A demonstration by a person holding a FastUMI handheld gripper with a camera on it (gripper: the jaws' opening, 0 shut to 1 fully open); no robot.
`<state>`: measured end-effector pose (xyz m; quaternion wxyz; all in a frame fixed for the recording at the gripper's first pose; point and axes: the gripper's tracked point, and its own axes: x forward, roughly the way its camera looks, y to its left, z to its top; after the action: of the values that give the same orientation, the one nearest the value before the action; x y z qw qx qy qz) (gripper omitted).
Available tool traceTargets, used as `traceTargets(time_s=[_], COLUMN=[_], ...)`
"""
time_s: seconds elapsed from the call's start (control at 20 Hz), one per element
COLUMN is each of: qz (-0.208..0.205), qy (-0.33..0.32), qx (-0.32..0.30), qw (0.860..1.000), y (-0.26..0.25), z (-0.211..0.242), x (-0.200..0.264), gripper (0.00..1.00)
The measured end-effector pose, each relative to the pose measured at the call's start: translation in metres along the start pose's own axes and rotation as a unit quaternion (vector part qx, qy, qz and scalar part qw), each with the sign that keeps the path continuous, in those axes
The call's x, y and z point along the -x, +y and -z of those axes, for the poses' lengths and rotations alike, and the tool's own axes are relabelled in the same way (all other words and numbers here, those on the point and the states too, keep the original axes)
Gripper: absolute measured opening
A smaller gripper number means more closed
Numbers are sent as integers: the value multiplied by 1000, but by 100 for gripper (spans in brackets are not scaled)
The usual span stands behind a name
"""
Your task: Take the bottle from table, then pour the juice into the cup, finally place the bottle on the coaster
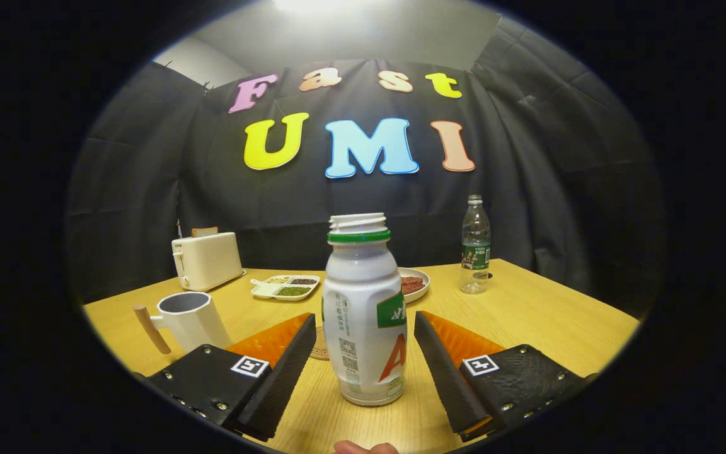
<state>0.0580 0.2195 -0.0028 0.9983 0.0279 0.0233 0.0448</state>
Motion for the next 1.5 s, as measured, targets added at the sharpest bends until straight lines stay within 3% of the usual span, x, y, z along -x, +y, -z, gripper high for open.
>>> traceTargets(time_s=[0.25, 0.3, 0.4, 0.9, 1.5], qz=[18, 14, 13, 2, -16], qy=[3, 2, 2, -14, -4], qx=[-2, -5, 5, 87, 197], qw=[1000, 1000, 1000, 996, 980], y=[-4, -3, -2, 4, 20], z=[1, 0, 1, -27, -29], x=[-9, -10, -9, 2, -5], gripper=[95, 76, 73, 71, 71])
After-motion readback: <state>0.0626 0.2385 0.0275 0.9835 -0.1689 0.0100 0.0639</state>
